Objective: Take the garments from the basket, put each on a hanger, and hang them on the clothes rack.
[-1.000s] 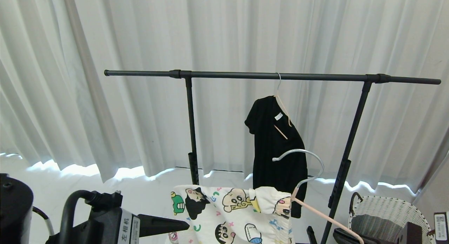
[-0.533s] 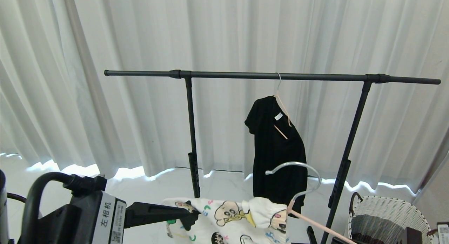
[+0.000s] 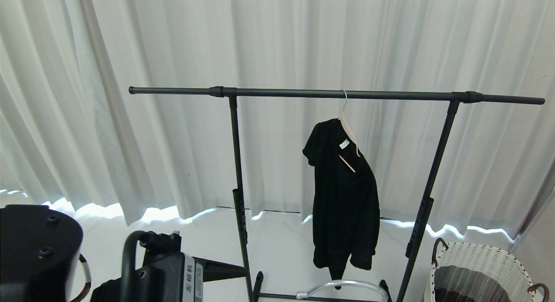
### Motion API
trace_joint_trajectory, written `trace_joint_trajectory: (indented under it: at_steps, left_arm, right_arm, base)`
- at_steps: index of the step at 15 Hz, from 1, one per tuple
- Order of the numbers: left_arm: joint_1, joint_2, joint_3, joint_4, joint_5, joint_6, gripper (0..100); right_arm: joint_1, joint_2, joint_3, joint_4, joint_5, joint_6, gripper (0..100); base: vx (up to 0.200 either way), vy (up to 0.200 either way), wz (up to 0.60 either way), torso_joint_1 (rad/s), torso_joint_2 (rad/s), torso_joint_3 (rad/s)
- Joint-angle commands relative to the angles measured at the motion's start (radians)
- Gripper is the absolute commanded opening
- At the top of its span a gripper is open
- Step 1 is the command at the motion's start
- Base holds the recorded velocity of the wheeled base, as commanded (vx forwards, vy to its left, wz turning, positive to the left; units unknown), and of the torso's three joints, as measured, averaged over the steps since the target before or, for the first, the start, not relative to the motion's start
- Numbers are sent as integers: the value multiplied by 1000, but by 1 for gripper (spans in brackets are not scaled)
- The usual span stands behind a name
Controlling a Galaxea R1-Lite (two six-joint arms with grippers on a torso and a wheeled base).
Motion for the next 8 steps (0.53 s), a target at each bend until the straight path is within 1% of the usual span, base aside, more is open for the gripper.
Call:
trace_joint_trajectory:
  at_steps: [1, 3, 4, 8]
  left_arm:
    - [0, 40, 2, -1, 0, 0, 100]
    - [0, 49, 2, -1, 0, 0, 100]
    - [0, 49, 4, -1, 0, 0, 0]
    - [-1, 52, 17, -1, 0, 23, 0]
  right_arm:
    - [20, 1, 0, -1, -2, -1, 0]
    - [23, 1, 0, -1, -3, -1, 0]
    - [23, 1, 0, -1, -3, -1, 0]
    - [23, -8, 0, -1, -5, -13, 0]
  base:
    - [0, 0, 0, 0, 0, 0]
    - [0, 0, 0, 0, 0, 0]
    - [0, 0, 0, 0, 0, 0]
    - [0, 0, 0, 0, 0, 0]
